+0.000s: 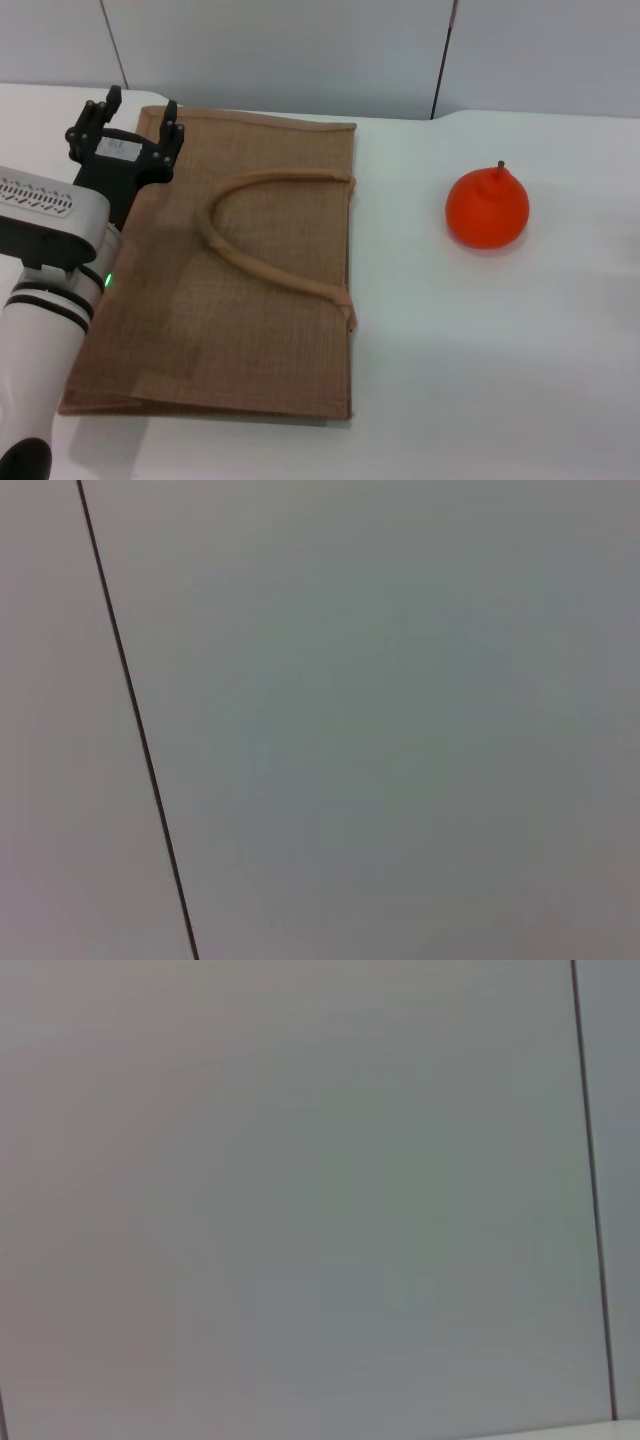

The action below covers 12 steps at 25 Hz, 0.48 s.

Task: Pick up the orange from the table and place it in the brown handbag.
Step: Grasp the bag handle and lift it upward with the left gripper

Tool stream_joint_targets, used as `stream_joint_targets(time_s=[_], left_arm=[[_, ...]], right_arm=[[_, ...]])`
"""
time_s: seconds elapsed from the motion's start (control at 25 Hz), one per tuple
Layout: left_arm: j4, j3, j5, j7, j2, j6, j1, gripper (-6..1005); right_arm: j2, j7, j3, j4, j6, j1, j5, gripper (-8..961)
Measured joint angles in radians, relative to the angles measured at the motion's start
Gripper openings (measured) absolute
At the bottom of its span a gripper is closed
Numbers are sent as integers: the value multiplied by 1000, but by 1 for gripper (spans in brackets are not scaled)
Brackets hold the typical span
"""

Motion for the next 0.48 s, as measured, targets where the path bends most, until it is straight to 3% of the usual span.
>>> stream_joint_targets(time_s=[0.48], left_arm=[[-16,0,4,0,-1,-24,-14,634]], right_arm=[[-1,0,0,5,-27,10,0,851]])
